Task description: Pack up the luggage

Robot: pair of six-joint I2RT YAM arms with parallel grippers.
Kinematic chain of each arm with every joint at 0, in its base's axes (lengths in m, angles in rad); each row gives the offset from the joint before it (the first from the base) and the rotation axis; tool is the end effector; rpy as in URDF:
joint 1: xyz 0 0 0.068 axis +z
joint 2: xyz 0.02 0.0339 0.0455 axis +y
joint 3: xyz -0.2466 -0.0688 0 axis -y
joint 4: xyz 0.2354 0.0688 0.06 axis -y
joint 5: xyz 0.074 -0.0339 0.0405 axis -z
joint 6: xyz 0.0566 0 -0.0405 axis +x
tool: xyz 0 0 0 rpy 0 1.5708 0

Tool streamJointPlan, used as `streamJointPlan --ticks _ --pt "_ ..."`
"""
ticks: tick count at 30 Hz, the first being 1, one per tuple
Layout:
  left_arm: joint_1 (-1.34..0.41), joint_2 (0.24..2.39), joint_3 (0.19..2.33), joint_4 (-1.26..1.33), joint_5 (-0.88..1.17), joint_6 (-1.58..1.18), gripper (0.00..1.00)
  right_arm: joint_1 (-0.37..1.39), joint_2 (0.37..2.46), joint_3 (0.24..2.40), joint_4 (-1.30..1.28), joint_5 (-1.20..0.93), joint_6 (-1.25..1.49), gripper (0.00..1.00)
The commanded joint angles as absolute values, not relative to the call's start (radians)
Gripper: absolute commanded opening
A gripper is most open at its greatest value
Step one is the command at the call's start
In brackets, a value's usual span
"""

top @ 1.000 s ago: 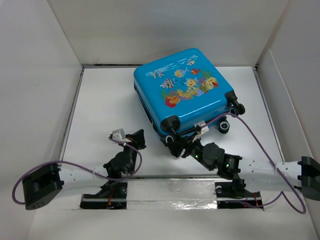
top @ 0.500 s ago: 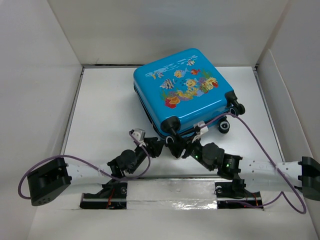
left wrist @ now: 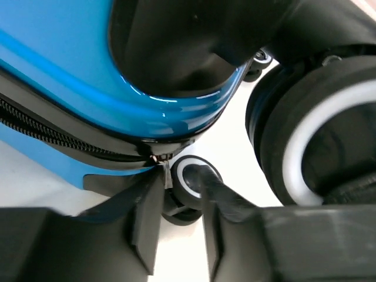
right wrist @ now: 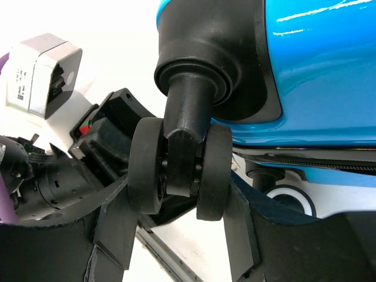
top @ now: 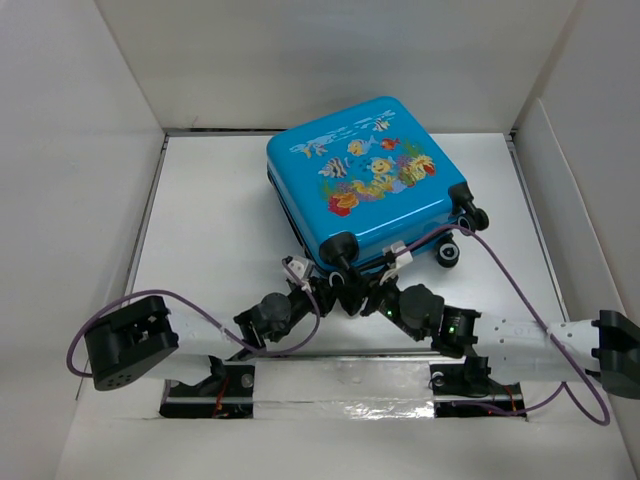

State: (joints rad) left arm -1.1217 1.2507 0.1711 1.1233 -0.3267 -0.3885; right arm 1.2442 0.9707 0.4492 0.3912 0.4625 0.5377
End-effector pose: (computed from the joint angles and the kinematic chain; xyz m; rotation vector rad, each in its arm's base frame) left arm 0.1179 -0.2028 0.1739 0.3132 1.5767 -0.9441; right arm 0.1004 0.2176 0.2356 -0.2648 1.7579 0.9303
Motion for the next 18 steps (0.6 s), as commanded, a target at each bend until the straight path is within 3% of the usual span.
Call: streamJointPlan --ticks 1,2,3,4,12,18 --pt "-1.121 1.252 0.235 1.174 -0.379 -0.391 0.26 1.255 0.96 0.512 0.538 0.434 0.522 0.0" --pt "-1.121 1.249 0.235 1.172 -0.391 -0.391 0.2 1.255 0.959 0.511 0.538 0.433 0.522 0.0" --pt "-1.121 1.238 0.235 1.169 -0.415 -0.394 0.06 1.255 0.956 0.508 0.538 0.434 0.523 0.0" --pt "-1.121 1.232 0.229 1.164 -0.429 -0.396 0.0 1.255 0.95 0.499 0.54 0.436 0.526 0.0" --pt "-1.112 1.063 0.203 0.938 -0.615 -0.411 0.0 1.255 0.888 0.45 0.531 0.451 0.542 0.0" --pt "-0.936 0.882 0.141 0.733 -0.575 -0.537 0.0 1.255 0.87 0.442 0.5 0.422 0.525 0.0"
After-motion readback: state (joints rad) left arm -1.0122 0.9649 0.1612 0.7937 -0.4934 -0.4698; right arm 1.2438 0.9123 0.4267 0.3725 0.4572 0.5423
